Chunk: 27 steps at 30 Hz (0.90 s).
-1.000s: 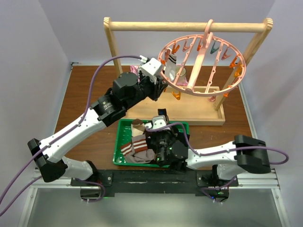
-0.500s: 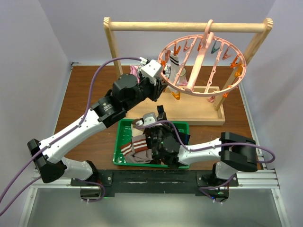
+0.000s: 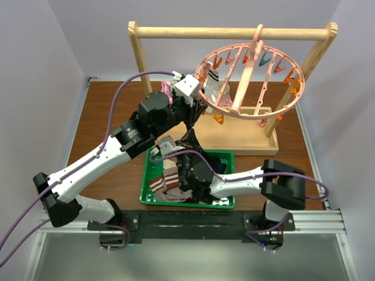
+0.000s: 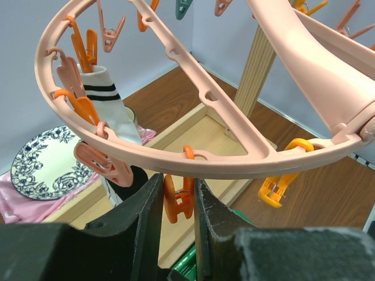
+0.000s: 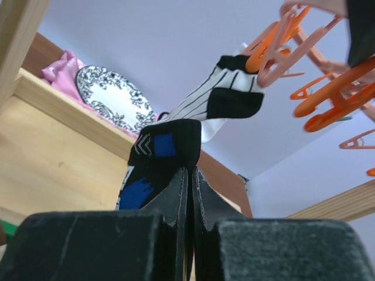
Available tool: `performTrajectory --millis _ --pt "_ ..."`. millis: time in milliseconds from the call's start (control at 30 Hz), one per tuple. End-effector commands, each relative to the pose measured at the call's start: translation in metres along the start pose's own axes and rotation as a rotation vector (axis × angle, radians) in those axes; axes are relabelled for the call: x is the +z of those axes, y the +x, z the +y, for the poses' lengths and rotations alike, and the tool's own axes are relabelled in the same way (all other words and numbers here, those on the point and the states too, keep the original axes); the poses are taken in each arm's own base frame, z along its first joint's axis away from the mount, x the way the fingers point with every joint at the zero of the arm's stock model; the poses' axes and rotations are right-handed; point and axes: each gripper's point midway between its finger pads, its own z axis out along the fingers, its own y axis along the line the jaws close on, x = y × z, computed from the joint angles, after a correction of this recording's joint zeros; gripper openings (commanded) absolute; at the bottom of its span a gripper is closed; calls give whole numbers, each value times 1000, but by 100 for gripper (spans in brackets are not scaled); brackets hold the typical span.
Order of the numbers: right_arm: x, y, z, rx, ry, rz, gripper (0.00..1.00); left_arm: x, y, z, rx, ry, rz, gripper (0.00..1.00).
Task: Clip the socks to the hanger
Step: Clamp the sock onto the hanger.
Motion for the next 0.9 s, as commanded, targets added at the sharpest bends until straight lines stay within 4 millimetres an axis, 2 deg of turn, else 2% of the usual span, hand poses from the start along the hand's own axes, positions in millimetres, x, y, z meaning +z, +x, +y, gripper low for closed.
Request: performTrajectory --millis 0,33,67,133,167,200,233,267,333,433,600,767,867 --pt "-2 -30 -88 427 184 -126 0 0 -18 -5 -12 21 -23 0" --pt "-3 -32 -96 441 185 -150 0 1 -18 -6 -16 26 -20 0" --pt "-5 -34 -113 497 200 -157 0 1 -18 -7 -19 27 -12 0" --pt "-10 -30 -133 572 206 -173 0 2 -21 -6 -23 25 -19 0" --pt "-16 -30 -152 682 202 -193 0 2 -21 -3 -28 18 -20 0" --pt "-18 -24 -151 701 179 -191 0 4 -19 -2 -40 18 -14 0" --pt "-18 -25 -136 729 103 -192 0 4 -20 0 -45 14 -14 0" --pt "-23 -27 -153 810 78 -217 0 5 -19 0 -51 12 -12 0" --pt "-29 -21 -131 891 -48 -215 0 6 -17 0 -72 8 -3 0" --pt "-31 -10 -136 968 -55 -202 0 6 -14 0 -109 -2 7 0" --pt "-26 -22 -128 927 -71 -190 0 6 -9 -8 -174 19 22 0" --pt "-22 -29 -122 910 -78 -180 0 0 -29 -13 -186 46 -26 0" --pt "-23 -29 -117 909 -94 -170 0 -2 -33 -14 -181 54 -32 0"
